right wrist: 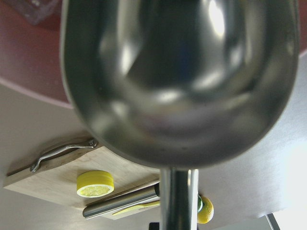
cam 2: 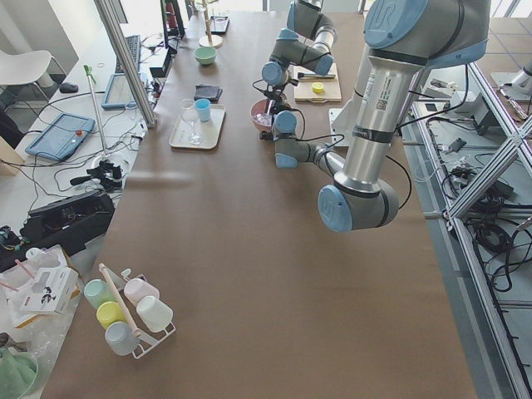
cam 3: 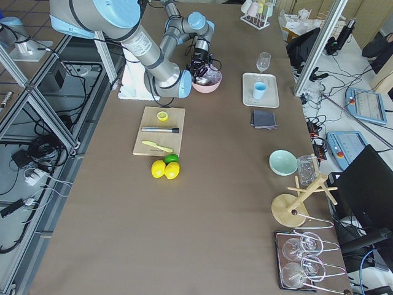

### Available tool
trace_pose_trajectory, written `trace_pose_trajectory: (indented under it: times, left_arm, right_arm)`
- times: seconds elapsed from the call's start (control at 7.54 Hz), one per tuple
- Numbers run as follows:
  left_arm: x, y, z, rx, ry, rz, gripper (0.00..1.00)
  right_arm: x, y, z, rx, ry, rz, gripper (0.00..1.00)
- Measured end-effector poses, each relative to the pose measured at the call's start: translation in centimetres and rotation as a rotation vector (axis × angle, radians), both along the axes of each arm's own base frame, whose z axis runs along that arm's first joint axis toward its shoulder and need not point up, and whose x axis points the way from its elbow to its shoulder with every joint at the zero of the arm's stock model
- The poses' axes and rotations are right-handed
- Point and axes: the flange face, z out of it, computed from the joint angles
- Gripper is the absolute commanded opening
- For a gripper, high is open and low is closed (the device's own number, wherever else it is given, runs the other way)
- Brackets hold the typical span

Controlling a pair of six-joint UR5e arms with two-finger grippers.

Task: Put ice in cup with scoop
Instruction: 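Lower the scoop toward the ice cubes in the bowl with the right gripper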

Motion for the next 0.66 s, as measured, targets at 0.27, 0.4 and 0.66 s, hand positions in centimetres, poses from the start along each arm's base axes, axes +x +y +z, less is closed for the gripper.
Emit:
trace_pose_trajectory:
  times: [0.27, 0.4, 0.66]
  left_arm:
    - [0.0, 0.0, 0.0, 0.001, 0.001, -0.001, 0.98]
    - [0.0, -0.1, 0.0, 0.002, 0.001, -0.007, 0.98]
    - [0.0, -0.2, 0.1, 0.002, -0.001, -0.013, 0.98]
  right_arm:
    - [0.9, 0.3, 1.7, 0.029, -0.053, -0.001, 0.00]
    - [1.7, 0.6, 2.8, 0.047, -0.081, -0.002, 0.00]
    - [3.3, 1.2, 4.9, 0.088, -0.157, -0.003, 0.00]
